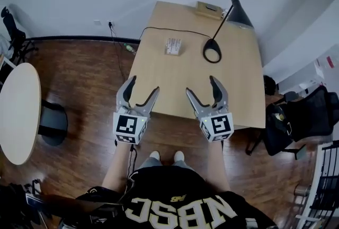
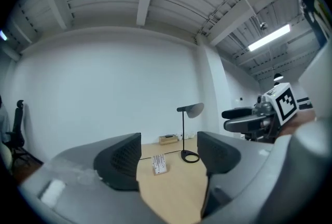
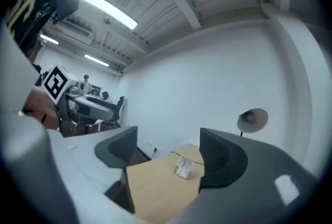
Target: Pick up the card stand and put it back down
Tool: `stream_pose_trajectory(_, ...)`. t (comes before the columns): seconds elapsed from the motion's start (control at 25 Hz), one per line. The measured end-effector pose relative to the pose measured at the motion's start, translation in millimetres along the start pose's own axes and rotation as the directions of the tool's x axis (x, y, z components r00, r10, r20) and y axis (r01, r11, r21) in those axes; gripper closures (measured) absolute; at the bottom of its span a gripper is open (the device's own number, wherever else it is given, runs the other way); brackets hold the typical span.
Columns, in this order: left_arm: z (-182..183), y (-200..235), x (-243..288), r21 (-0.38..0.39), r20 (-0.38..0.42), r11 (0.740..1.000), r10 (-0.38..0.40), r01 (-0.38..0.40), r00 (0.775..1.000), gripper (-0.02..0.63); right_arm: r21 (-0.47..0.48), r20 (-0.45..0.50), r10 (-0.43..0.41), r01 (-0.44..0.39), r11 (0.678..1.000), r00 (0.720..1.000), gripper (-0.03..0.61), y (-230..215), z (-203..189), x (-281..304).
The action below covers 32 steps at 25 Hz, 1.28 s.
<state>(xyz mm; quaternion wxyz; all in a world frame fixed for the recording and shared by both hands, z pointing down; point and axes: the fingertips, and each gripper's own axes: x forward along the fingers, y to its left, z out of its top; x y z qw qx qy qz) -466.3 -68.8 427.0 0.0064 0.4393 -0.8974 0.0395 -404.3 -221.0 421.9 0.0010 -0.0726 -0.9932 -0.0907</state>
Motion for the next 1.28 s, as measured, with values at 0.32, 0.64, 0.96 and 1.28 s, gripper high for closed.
stream_pose_trajectory(0.32,19.7,-23.6,-23.4,-0.014,0.036,0.987,0.158,-0.158,0.987,0.273,0.1,0.005,-0.179,0.177,0.979,0.984,0.178,-5.4,16.9,-55.4)
stream_pose_trajectory(0.64,31.5,-43.2,-38.4,-0.001,0.024,0.986,0.166,-0.166,0.986,0.278,0.134,-0.005,-0.202,0.201,0.97,0.979,0.178,-15.2,26.9,-72.8)
stream_pose_trajectory(0.96,32.2,-38.3,-55.6,0.002,0.023,0.981,0.193,-0.193,0.981,0.285,0.128,-0.049,-0.205,0.21,0.969,0.977,0.184,-1.2,20.6,-71.8)
stream_pose_trajectory(1.28,30.4,-39.9,-59.2,0.001,0.024,0.98,0.197,-0.197,0.98,0.285,0.078,-0.052,-0.201,0.205,0.976,0.978,0.184,2.8,23.7,-75.8)
